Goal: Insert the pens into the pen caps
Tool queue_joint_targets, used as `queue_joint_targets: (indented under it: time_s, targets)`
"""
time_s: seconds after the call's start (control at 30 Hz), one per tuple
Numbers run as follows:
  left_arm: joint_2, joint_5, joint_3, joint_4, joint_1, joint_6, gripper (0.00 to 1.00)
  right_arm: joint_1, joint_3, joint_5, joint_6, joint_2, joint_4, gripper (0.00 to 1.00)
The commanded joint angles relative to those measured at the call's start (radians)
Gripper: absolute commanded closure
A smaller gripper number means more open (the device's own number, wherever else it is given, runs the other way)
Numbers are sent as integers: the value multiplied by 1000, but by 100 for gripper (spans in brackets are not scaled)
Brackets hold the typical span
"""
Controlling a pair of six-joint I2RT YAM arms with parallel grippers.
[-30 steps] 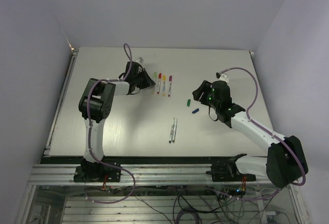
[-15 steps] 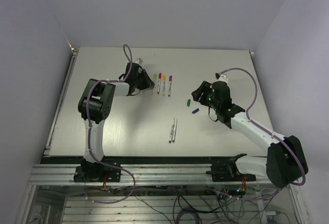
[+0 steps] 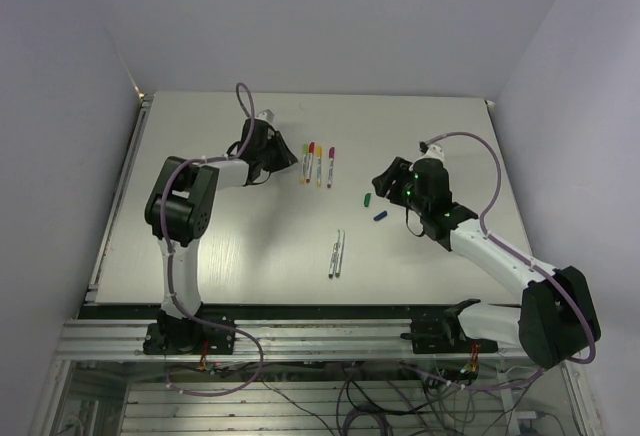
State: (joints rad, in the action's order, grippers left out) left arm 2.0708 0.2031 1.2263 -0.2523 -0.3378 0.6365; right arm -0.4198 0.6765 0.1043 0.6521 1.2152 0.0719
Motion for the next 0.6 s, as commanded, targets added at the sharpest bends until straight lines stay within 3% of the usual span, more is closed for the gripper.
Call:
queue_joint_targets:
  time_s: [0.0,0.27,0.57]
  targets:
    - [-100,-48,-13,5,-8,-27,64,6,-4,14,-8,-28,16,47]
    - [-284,-97,-120,88,-69,-140,63,6,-22,55,-4,-47,-26,47]
    - [-438,-210,-274,207,-354,-229,63,7,-61,87,16,-49,-71,47]
